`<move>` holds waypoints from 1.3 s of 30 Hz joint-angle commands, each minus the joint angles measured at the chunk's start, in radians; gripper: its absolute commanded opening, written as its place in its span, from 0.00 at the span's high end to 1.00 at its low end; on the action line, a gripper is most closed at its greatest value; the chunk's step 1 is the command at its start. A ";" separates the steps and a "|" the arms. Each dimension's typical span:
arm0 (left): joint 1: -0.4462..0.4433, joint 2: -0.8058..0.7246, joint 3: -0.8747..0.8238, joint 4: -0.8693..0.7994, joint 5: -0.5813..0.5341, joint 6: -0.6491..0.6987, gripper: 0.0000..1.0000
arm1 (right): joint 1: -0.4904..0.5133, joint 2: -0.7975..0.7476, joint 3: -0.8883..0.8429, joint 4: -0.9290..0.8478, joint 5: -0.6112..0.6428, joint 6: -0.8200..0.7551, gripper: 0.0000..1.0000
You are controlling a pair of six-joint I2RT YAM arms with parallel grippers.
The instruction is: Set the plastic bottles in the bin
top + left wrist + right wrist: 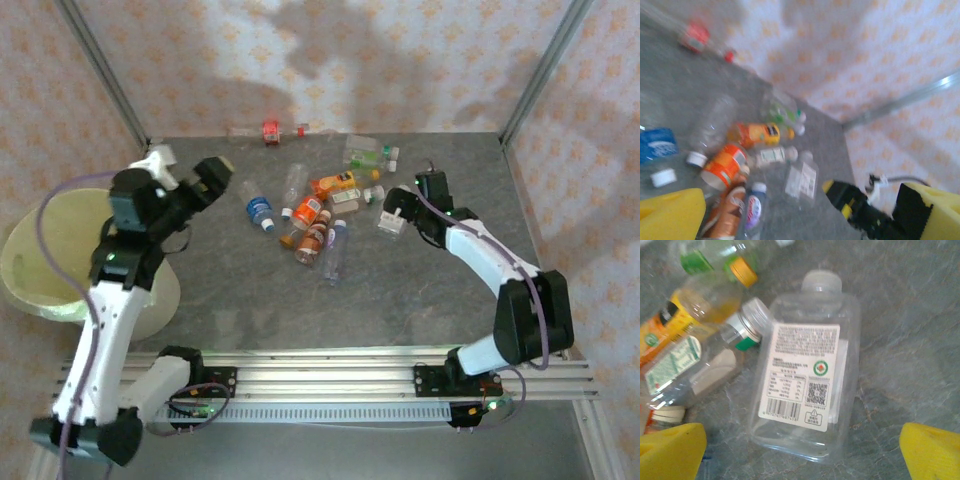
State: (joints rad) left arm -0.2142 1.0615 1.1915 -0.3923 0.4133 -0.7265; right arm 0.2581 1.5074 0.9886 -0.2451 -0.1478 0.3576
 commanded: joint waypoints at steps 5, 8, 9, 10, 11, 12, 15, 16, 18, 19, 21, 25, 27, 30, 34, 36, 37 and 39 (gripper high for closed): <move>-0.218 0.222 0.115 0.096 -0.194 0.066 0.00 | 0.026 0.128 0.065 -0.028 -0.069 -0.013 0.01; -0.230 0.261 0.116 0.088 -0.257 0.045 0.00 | 0.065 0.168 0.108 -0.088 0.036 -0.049 0.01; -0.231 0.268 0.114 0.082 -0.280 0.040 0.00 | 0.075 0.174 0.108 -0.086 0.066 -0.048 0.01; -0.231 0.274 0.114 0.071 -0.305 0.036 0.00 | 0.078 0.179 0.103 -0.072 0.074 -0.045 0.01; -0.230 0.276 0.112 0.064 -0.324 0.035 0.00 | 0.080 0.184 0.098 -0.057 0.068 -0.039 0.01; -0.231 0.281 0.110 0.055 -0.342 0.032 0.00 | 0.082 0.192 0.094 -0.042 0.059 -0.035 0.01; -0.230 0.289 0.101 0.037 -0.373 0.018 0.00 | 0.087 0.227 0.106 -0.035 0.074 -0.013 0.01; -0.231 0.290 0.096 0.033 -0.376 0.012 0.00 | 0.088 0.240 0.111 -0.035 0.090 -0.002 0.01; -0.231 0.292 0.090 0.027 -0.385 0.003 0.00 | 0.090 0.256 0.116 -0.030 0.119 0.022 0.01; -0.231 0.292 0.088 0.024 -0.392 -0.002 0.00 | 0.090 0.262 0.114 -0.025 0.127 0.033 0.01; -0.230 0.295 0.089 0.020 -0.402 -0.001 0.00 | 0.090 0.271 0.111 -0.009 0.125 0.047 0.01; -0.231 0.322 0.112 0.001 -0.403 0.000 0.00 | 0.089 0.272 0.084 0.056 0.133 0.084 0.01; -0.231 0.337 0.120 0.004 -0.390 -0.002 0.00 | 0.090 0.274 0.065 0.097 0.143 0.090 0.00; -0.230 0.359 0.128 0.016 -0.373 -0.011 0.00 | 0.090 0.283 0.033 0.180 0.133 0.073 0.03; -0.231 0.385 0.152 0.020 -0.351 -0.014 0.00 | 0.090 0.290 0.007 0.229 0.136 0.061 0.04; -0.231 0.392 0.158 0.024 -0.346 -0.016 0.00 | 0.090 0.293 -0.005 0.242 0.132 0.054 0.04; -0.232 0.393 0.158 0.027 -0.343 -0.017 0.00 | 0.090 0.296 -0.007 0.242 0.130 0.045 0.04; -0.232 0.397 0.158 0.032 -0.338 -0.024 0.00 | 0.091 0.301 -0.010 0.240 0.132 0.031 0.06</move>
State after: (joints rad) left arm -0.4446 1.4582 1.3144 -0.3588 0.0700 -0.7361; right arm 0.3443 1.7813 0.9974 -0.0322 -0.0433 0.4129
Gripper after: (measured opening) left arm 0.998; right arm 0.951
